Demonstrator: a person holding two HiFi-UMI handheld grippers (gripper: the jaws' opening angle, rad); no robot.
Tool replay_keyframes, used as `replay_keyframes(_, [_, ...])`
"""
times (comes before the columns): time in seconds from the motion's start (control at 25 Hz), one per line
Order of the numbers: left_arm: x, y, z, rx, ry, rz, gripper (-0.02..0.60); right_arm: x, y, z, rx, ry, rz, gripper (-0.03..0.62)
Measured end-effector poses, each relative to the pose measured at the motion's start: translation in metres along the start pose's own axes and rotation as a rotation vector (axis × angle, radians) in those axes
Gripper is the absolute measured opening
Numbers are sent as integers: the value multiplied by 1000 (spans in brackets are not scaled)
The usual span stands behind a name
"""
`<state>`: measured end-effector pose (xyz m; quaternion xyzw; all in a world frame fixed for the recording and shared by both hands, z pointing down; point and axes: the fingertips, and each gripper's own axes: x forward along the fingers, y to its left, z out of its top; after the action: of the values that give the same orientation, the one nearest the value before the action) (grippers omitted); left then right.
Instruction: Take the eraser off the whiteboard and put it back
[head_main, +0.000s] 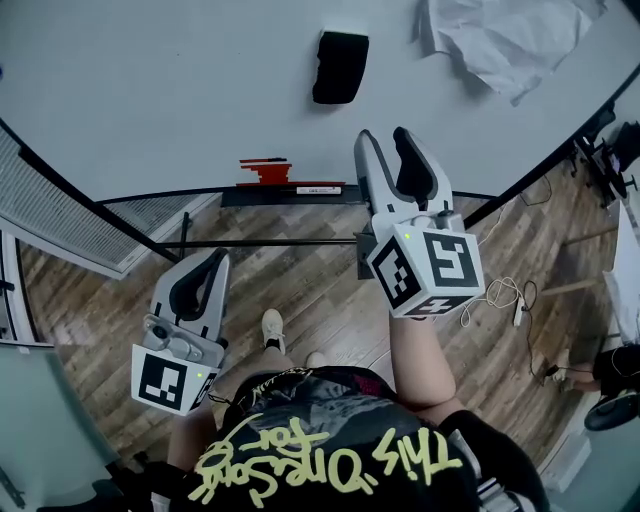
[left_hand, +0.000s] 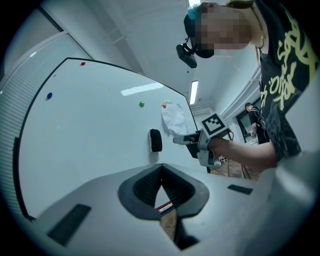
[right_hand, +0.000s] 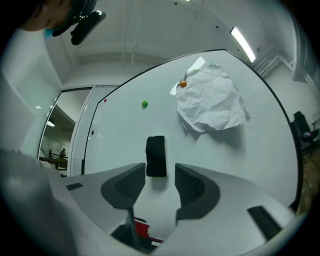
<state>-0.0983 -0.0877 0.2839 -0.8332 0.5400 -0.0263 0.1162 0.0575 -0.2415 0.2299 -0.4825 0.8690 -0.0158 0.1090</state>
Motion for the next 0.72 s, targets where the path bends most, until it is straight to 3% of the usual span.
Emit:
replay_keyframes(0.16, [2,-8,-1,-4,-3,-10,8,-16,2,-5,-24,13,23,143])
replay_keyframes(0.72, [5,-27,2,-4,-8,-22,8,-62,14,-10,-69,40,98,85])
